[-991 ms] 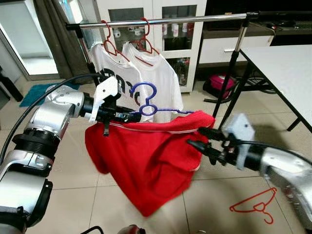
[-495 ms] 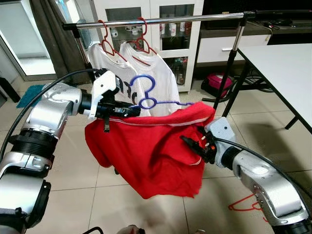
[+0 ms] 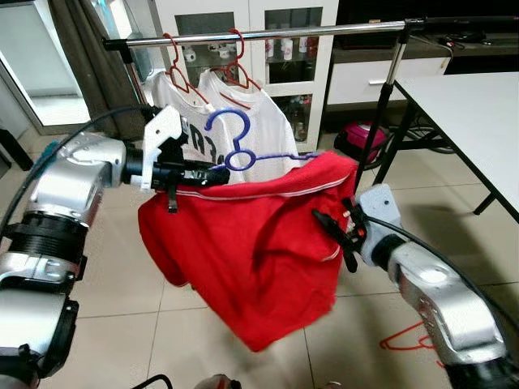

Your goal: Hang hanger

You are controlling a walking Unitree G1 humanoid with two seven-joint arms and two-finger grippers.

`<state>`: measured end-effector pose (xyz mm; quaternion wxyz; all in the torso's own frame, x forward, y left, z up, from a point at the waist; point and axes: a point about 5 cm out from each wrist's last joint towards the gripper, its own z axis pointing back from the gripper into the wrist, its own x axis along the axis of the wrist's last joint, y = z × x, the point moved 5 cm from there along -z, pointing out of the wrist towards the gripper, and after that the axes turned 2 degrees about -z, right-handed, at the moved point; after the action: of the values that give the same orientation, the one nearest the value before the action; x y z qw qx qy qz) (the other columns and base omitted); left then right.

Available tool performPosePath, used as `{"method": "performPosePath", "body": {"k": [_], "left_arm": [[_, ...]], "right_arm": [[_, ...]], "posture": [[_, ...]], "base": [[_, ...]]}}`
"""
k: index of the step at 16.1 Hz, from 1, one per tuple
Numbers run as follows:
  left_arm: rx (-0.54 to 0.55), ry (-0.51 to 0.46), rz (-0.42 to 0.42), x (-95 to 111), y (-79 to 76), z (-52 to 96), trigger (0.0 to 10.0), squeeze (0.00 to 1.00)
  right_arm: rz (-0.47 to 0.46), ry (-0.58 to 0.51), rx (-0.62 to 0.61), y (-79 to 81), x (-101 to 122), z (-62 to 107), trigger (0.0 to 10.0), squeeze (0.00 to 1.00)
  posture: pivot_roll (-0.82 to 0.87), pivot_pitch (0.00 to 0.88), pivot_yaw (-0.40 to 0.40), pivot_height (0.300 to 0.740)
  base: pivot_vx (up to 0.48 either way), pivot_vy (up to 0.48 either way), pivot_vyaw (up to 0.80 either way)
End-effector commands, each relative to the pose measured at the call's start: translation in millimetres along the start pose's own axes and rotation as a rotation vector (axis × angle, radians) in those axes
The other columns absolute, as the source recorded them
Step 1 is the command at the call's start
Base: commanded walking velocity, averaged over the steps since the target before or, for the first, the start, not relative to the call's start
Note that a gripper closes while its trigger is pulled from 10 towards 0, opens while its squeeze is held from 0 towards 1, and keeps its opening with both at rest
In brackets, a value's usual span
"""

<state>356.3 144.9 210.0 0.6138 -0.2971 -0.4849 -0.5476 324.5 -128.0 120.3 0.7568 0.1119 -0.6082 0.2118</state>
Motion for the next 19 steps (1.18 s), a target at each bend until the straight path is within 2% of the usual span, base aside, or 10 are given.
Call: {"method": "performPosePath", "body": {"k": [1,5,6,7,8,14,19], "left_arm": [[0.017,-0.038,-0.044,17,4.1,8.0,0.0,0.0],[0.024,-0.06,-0.045,22,4.7,9.3,0.0,0.0],[0.02,-0.063,-0.043,24,4.0,11.2,0.0,0.0],[0.018,-0.064,-0.043,25,3.6,12.2,0.0,0.0],[0.012,-0.067,-0.043,27,2.7,14.4,0.0,0.0],[0.011,-0.058,-0.041,27,2.6,18.3,0.0,0.0],[0.075,-0.02,-0.049,22,9.5,22.4,0.0,0.0]], "right_arm": [[0.003,-0.029,0.012,0.6,5,-3.5,10.0,0.0],[-0.01,-0.019,0.052,7.9,0,-15.7,10.0,0.0],[-0.001,-0.02,0.041,5.4,0,-17.5,2.2,0.0],[0.004,-0.023,0.037,3.9,0,-17.9,2.2,0.0],[0.01,-0.026,0.027,0.5,-1,-17.5,0.0,0.0],[0.0,-0.042,0.017,-5.7,-2,-17.7,0.0,0.0],[-0.003,-0.052,0.027,-7.9,-4,-13.8,0.0,0.0]], "posture": [[-0.19,0.0,0.072,0.71],[-0.18,0.0,0.064,0.71],[-0.17,0.0,0.061,0.71],[-0.17,0.0,0.061,0.71],[-0.17,0.0,0.061,0.71],[-0.18,0.0,0.064,0.71],[-0.18,0.0,0.066,0.71]], "base": [[0.0,0.0,0.0],[0.0,0.0,0.0],[0.0,0.0,0.0],[0.0,0.0,0.0],[0.0,0.0,0.0],[0.0,0.0,0.0],[0.0,0.0,0.0]]}}
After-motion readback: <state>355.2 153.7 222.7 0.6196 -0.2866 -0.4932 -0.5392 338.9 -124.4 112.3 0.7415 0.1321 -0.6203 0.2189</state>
